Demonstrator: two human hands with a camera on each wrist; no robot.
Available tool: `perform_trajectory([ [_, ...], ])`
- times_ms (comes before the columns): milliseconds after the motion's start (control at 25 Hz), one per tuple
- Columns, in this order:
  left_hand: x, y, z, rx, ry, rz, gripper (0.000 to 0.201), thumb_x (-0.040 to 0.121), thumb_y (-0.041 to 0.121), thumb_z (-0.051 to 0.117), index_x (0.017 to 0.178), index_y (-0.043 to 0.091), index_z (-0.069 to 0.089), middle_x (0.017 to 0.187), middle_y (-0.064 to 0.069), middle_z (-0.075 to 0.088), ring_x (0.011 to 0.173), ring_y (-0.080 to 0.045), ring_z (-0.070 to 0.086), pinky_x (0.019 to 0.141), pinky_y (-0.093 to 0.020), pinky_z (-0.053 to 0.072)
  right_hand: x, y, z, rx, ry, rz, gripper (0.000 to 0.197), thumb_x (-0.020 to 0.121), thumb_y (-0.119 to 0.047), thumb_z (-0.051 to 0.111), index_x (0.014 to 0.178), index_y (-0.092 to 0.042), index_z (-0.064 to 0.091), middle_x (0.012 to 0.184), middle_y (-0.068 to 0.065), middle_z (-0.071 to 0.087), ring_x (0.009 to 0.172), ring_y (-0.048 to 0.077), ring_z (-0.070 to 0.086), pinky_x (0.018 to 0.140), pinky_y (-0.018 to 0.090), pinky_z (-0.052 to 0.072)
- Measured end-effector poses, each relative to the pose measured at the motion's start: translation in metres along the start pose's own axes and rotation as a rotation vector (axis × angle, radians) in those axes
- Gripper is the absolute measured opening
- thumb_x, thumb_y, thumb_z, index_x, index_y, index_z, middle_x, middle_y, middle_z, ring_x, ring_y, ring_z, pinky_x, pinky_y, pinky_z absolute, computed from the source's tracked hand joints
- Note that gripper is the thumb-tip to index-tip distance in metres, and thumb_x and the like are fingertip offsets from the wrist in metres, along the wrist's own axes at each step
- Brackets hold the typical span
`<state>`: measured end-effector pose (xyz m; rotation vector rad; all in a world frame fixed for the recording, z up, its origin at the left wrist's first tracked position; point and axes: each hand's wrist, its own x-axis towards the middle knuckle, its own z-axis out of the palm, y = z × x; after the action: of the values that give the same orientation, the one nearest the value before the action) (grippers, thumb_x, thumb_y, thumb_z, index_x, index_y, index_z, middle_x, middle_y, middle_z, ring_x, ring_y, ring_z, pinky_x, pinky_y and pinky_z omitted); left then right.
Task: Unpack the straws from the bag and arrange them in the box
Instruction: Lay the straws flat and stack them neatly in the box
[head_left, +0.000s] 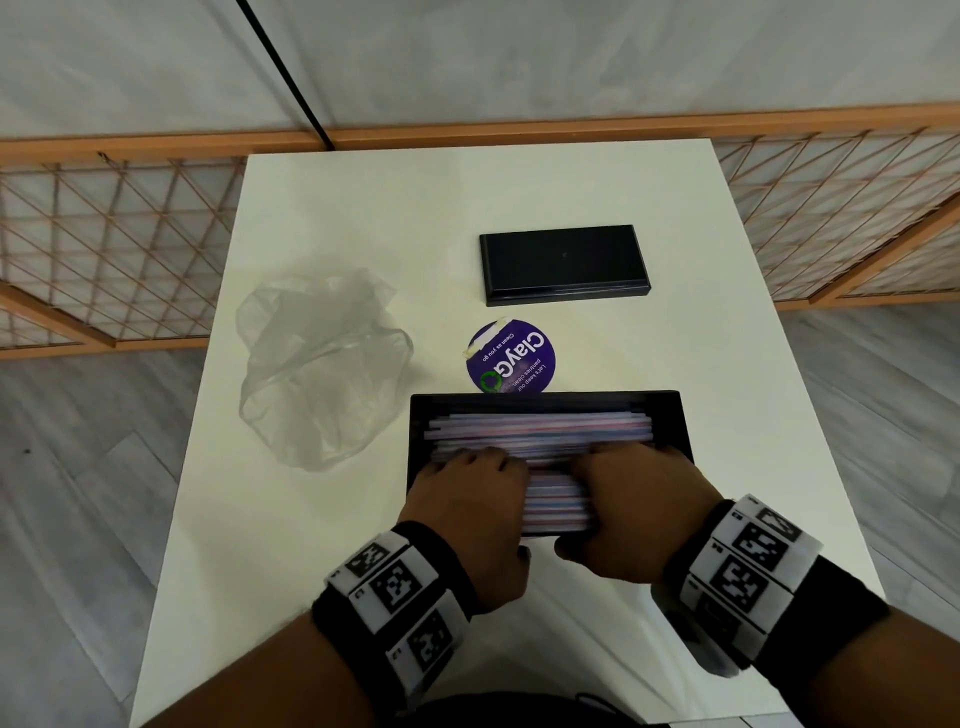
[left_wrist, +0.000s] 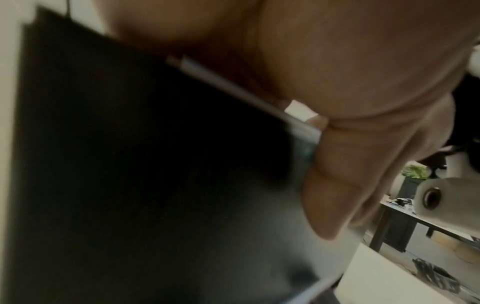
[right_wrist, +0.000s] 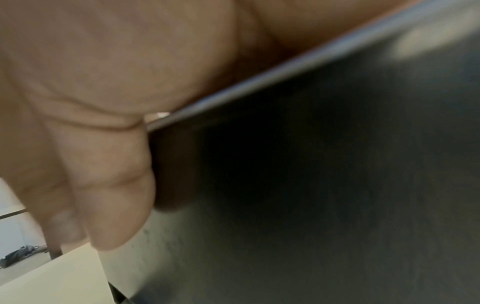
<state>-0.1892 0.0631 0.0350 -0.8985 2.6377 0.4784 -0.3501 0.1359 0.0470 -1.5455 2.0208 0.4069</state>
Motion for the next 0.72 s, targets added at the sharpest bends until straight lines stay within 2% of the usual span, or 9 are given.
perform_trajectory([
  [120,0.0017,-0.0015,0.0041,0.007,-0.019,0.002,0.059,0.080,0.045,0.064,0.131,0.024,0.042,0.132,0.003,0.051,0.122,-0.023,0.051,0.105,-0.037,0.039,-0.0001,-0.0018,0.0008,0.028,0.013,0.000,0.062,0.058,-0.067,0.056,0.111,-0.035,0.058,0.103,-0.013,0.066,0.098,0.013,0.064,0.091,0.032,0.051],
  [360,0.0059,-0.0019,0.0018,0.015,-0.057,-0.021,0.059,0.078,0.049,0.066,0.127,0.024,0.047,0.131,0.000,0.045,0.122,-0.024,0.047,0.105,-0.040,0.041,0.0019,-0.0025,0.0024,0.022,-0.004,0.010,0.061,0.057,-0.068,0.056,0.109,-0.035,0.058,0.106,-0.013,0.064,0.102,0.014,0.063,0.094,0.035,0.049],
  [600,0.0041,-0.0036,0.0009,-0.048,-0.041,0.020,0.062,0.076,0.049,0.068,0.129,0.031,0.043,0.132,0.008,0.049,0.124,-0.020,0.047,0.106,-0.040,0.039,0.0006,-0.0052,-0.0017,-0.024,-0.023,0.005,0.065,0.057,-0.069,0.055,0.111,-0.033,0.061,0.109,-0.007,0.055,0.104,0.021,0.058,0.093,0.035,0.048],
  [720,0.0078,-0.0018,0.0002,-0.028,-0.072,-0.004,0.061,0.075,0.049,0.068,0.129,0.032,0.045,0.130,0.009,0.054,0.122,-0.021,0.052,0.104,-0.040,0.040,0.0020,-0.0062,-0.0028,-0.009,-0.040,-0.002,0.060,0.059,-0.067,0.058,0.108,-0.033,0.062,0.103,-0.009,0.062,0.097,0.018,0.063,0.089,0.035,0.051],
])
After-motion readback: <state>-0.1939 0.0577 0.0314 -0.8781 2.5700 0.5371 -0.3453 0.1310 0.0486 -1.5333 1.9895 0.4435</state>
